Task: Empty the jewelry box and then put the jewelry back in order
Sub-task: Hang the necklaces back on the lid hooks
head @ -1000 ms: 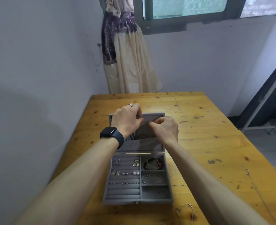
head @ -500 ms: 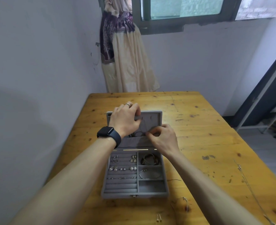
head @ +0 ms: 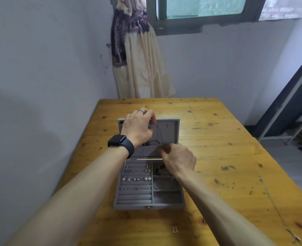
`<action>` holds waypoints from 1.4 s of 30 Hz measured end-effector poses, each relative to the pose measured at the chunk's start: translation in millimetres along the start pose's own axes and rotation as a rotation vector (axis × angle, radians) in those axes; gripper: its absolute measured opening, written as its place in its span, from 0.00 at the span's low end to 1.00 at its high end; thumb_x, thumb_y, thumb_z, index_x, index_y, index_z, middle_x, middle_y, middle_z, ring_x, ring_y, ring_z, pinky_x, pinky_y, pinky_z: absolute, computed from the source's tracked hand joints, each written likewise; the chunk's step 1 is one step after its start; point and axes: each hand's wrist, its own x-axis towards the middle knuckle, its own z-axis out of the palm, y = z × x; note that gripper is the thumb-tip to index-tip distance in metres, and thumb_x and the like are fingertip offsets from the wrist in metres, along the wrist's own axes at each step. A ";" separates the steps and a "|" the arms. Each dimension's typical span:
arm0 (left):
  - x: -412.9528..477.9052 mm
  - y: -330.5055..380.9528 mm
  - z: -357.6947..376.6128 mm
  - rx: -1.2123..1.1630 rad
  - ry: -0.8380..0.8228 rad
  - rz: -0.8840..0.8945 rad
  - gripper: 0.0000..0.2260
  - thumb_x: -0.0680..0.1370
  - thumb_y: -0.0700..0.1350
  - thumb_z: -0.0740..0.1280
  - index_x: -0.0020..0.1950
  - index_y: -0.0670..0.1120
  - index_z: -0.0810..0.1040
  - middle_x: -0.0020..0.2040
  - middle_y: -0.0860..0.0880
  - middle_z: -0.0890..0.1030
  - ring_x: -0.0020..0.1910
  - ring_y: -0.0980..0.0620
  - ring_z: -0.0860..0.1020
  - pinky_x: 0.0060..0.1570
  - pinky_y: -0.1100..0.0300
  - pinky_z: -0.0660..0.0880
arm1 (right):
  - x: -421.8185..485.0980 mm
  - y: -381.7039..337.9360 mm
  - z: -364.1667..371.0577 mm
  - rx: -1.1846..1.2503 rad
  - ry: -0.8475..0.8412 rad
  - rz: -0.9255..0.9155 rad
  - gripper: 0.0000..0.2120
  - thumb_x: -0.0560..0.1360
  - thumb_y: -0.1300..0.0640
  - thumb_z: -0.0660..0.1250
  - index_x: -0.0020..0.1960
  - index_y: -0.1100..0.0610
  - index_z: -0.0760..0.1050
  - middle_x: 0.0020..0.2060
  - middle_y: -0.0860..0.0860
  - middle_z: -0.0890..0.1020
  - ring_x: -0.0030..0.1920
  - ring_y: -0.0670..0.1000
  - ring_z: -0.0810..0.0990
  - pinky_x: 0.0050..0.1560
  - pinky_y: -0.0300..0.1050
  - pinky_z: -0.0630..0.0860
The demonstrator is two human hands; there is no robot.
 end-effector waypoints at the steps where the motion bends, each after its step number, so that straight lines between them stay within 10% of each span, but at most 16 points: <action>1: -0.6 0.2 -1.1 -0.001 0.001 0.003 0.10 0.72 0.41 0.68 0.50 0.53 0.75 0.54 0.53 0.76 0.50 0.48 0.75 0.53 0.54 0.68 | 1.5 -2.4 -1.1 -0.007 -0.005 0.013 0.18 0.78 0.38 0.62 0.48 0.50 0.82 0.42 0.47 0.82 0.41 0.52 0.79 0.40 0.45 0.73; 14: -7.7 0.4 -5.8 -0.024 0.016 0.013 0.13 0.72 0.39 0.69 0.50 0.54 0.74 0.55 0.55 0.76 0.51 0.50 0.74 0.54 0.55 0.67 | 10.8 -7.0 -8.3 0.267 0.099 -0.123 0.09 0.77 0.51 0.66 0.54 0.51 0.81 0.48 0.48 0.81 0.43 0.50 0.79 0.41 0.44 0.76; 27: -11.0 -0.5 -4.9 -0.011 0.021 0.021 0.11 0.72 0.39 0.68 0.51 0.53 0.75 0.56 0.53 0.76 0.52 0.48 0.74 0.54 0.54 0.67 | -5.0 17.5 -4.7 -0.085 0.204 -0.388 0.06 0.76 0.54 0.70 0.52 0.53 0.79 0.49 0.53 0.78 0.36 0.56 0.79 0.28 0.40 0.65; 42: 0.1 -7.2 2.3 -0.012 -0.063 0.044 0.20 0.77 0.46 0.66 0.69 0.50 0.70 0.63 0.48 0.77 0.59 0.45 0.76 0.59 0.49 0.74 | 16.9 0.1 -19.6 -0.235 -0.226 -0.368 0.16 0.79 0.52 0.62 0.66 0.51 0.73 0.63 0.53 0.72 0.52 0.59 0.80 0.48 0.51 0.79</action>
